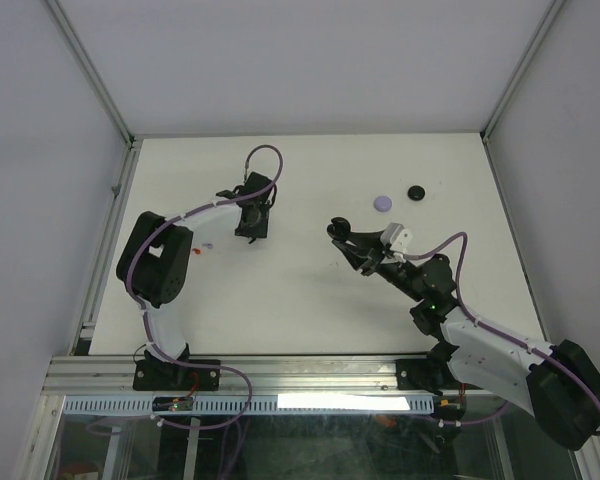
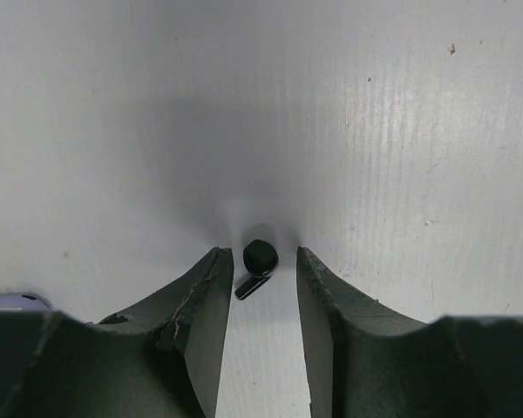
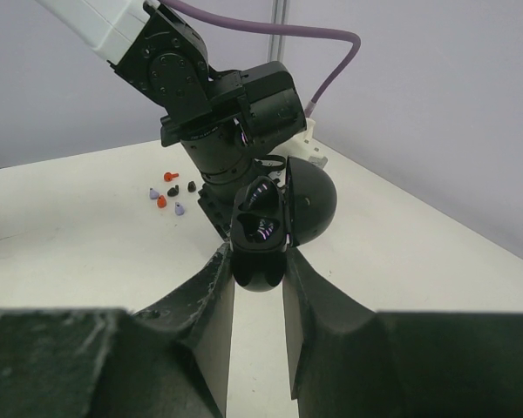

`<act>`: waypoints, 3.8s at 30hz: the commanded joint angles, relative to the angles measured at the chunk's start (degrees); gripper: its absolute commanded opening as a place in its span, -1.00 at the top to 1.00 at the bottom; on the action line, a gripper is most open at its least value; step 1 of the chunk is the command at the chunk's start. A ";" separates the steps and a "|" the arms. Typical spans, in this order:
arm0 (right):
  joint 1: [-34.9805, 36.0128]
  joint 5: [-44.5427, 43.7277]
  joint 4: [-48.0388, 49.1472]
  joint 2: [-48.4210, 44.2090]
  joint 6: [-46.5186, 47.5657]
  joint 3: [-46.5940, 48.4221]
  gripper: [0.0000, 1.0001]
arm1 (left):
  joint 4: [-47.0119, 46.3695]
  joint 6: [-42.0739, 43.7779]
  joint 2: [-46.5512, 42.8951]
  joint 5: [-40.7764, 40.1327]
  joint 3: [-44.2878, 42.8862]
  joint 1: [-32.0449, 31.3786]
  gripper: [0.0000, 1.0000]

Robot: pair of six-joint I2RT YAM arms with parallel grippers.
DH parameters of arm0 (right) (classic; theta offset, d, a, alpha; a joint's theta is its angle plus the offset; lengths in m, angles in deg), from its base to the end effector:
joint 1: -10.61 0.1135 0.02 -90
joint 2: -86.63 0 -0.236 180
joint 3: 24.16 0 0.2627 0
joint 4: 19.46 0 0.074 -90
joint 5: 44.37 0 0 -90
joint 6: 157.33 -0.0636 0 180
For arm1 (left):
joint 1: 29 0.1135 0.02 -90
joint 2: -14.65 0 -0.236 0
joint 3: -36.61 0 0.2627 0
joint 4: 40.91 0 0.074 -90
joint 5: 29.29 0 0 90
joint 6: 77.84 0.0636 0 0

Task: Insert the wireless bluetooth earbuds into the charging case
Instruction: Pick up the earbud from the center of the board, then place the earbud in the charging case.

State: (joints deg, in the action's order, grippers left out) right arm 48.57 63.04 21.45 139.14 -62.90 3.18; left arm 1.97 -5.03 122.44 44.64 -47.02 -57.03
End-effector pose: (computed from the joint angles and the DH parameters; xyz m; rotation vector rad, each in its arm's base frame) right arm 0.1805 0.1649 0.2256 -0.7232 1.1297 0.6936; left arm 0.3477 -0.1651 0.1063 0.1756 2.6586 0.1391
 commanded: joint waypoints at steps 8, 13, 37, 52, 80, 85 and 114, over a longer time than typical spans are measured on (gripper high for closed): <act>-0.26 -0.13 0.66 -0.71 -0.19 1.73 1.00 | 2.33 0.69 0.85 2.27 -2.89 0.13 0.39; -0.25 -0.27 0.25 -0.74 -0.28 1.66 1.00 | 2.54 0.67 1.55 2.62 -2.72 0.08 0.50; -0.25 0.12 1.10 0.88 -0.03 2.72 1.00 | -5.17 -1.95 -20.00 19.15 2.03 -0.85 0.74; 2.21 -2.14 12.54 9.84 -1.08 5.95 1.00 | -25.79 -16.43 -41.88 32.17 11.48 -2.63 0.75; 11.37 -20.60 36.07 24.91 6.49 7.82 1.00 | -54.94 -29.68 -43.87 17.58 23.71 -18.18 0.80; 11.74 -21.01 36.54 24.68 7.24 7.56 1.00 | -55.16 -28.60 -43.14 16.05 23.72 -18.89 0.80; 11.88 -20.69 36.42 23.07 7.70 7.31 1.00 | -52.43 -24.00 -43.12 9.99 25.11 -21.23 0.79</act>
State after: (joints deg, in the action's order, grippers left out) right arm 60.07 42.85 51.57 163.80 -56.30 8.66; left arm -49.61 -31.10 80.94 56.77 -22.48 -77.79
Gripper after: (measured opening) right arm 0.274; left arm 0.167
